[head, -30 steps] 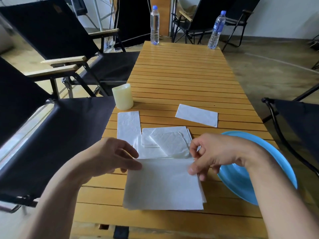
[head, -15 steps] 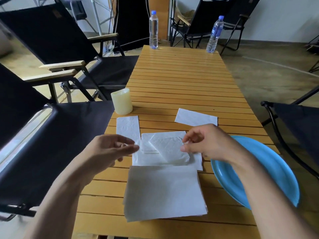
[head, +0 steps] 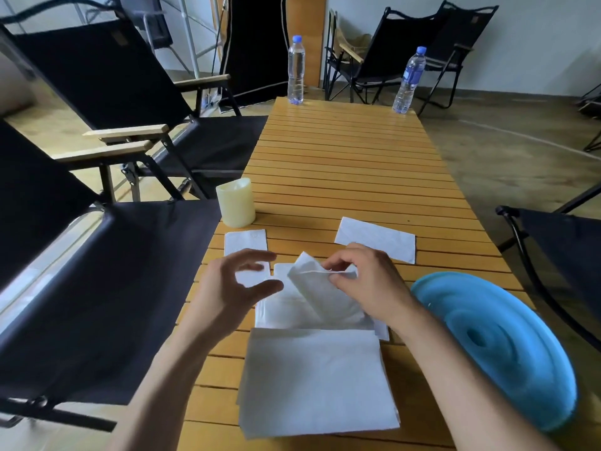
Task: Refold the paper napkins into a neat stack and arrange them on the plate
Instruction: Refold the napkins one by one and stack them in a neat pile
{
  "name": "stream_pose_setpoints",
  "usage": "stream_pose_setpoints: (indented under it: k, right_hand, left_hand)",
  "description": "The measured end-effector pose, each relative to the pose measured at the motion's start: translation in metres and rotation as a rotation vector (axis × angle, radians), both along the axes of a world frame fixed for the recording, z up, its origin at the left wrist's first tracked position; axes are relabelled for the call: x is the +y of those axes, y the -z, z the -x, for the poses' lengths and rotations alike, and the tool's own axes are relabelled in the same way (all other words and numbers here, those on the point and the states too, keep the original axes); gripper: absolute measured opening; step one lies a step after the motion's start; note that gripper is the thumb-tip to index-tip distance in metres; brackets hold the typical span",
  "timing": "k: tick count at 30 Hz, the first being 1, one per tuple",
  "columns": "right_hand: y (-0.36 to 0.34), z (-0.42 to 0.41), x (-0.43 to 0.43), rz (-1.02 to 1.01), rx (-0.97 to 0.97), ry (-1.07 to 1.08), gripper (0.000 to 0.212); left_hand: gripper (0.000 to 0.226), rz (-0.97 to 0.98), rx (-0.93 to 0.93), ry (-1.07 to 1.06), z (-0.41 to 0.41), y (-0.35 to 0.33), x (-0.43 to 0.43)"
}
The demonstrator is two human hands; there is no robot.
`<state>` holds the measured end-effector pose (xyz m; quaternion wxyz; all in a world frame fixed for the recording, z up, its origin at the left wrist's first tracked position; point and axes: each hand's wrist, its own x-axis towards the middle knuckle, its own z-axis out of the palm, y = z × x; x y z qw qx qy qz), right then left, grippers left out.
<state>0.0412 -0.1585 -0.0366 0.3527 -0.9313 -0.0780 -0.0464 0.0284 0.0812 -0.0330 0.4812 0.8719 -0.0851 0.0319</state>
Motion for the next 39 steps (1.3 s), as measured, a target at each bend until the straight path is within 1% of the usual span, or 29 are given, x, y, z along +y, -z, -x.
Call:
stream_pose_setpoints:
  k: [3, 5, 7, 9, 11, 15, 17, 21, 23, 25, 27, 28, 30, 32, 34, 35, 39]
  right_hand:
    - [-0.018, 0.006, 0.001, -0.087, -0.045, -0.04, 0.022]
    - [-0.028, 0.012, 0.003, -0.147, -0.074, -0.047, 0.024]
    - [-0.036, 0.017, 0.004, -0.228, -0.071, -0.055, 0.021]
    - [-0.044, 0.021, 0.003, -0.313, -0.05, -0.077, 0.02]
    - [-0.049, 0.023, 0.001, -0.356, -0.036, -0.078, 0.018]
    - [-0.052, 0.026, -0.002, -0.388, -0.054, -0.002, 0.016]
    - [-0.055, 0.026, -0.004, -0.404, -0.047, -0.015, 0.018]
    - [-0.064, 0.027, -0.014, -0.467, 0.003, -0.047, 0.013]
    - [-0.07, 0.029, -0.021, -0.536, 0.049, -0.041, 0.013]
    - [-0.075, 0.032, -0.026, -0.601, 0.163, -0.073, 0.015]
    - [-0.078, 0.037, -0.033, -0.593, 0.333, -0.138, 0.021]
    - [-0.079, 0.039, -0.036, -0.569, 0.423, -0.174, 0.023]
    - [-0.079, 0.044, -0.04, -0.468, 0.604, -0.245, 0.025]
    - [-0.076, 0.048, -0.04, -0.305, 0.731, -0.299, 0.028]
    - [-0.072, 0.05, -0.037, -0.164, 0.78, -0.307, 0.031]
    - [-0.071, 0.05, -0.035, -0.129, 0.786, -0.298, 0.033]
    - [-0.065, 0.048, -0.03, -0.071, 0.792, -0.261, 0.04]
  left_hand:
    - [0.053, -0.099, -0.109, 0.131, 0.002, -0.012, -0.004]
    - [0.051, -0.127, -0.147, 0.192, 0.004, -0.018, -0.007]
    - [0.046, -0.139, -0.145, 0.226, 0.007, -0.02, -0.008]
    - [0.048, -0.133, -0.117, 0.207, 0.01, -0.02, -0.008]
    - [0.046, -0.134, -0.109, 0.159, 0.012, -0.02, -0.006]
    - [0.025, -0.192, -0.149, 0.081, 0.014, -0.022, 0.001]
    - [0.013, -0.246, -0.19, 0.037, 0.016, -0.025, 0.005]
    - [0.023, -0.295, -0.244, 0.042, 0.019, -0.039, 0.017]
    - [0.022, -0.21, -0.222, 0.04, 0.023, -0.048, 0.023]
    - [0.017, -0.006, -0.105, 0.053, 0.027, -0.056, 0.027]
    - [0.023, 0.184, 0.131, 0.134, 0.031, -0.063, 0.031]
    - [0.028, 0.214, 0.256, 0.184, 0.032, -0.065, 0.035]
    - [0.034, 0.157, 0.47, 0.264, 0.035, -0.066, 0.041]
    - [0.033, 0.022, 0.592, 0.307, 0.038, -0.063, 0.041]
    - [0.037, -0.122, 0.667, 0.314, 0.04, -0.059, 0.038]
    - [0.038, -0.18, 0.695, 0.312, 0.04, -0.057, 0.036]
    - [0.03, -0.316, 0.755, 0.274, 0.037, -0.05, 0.034]
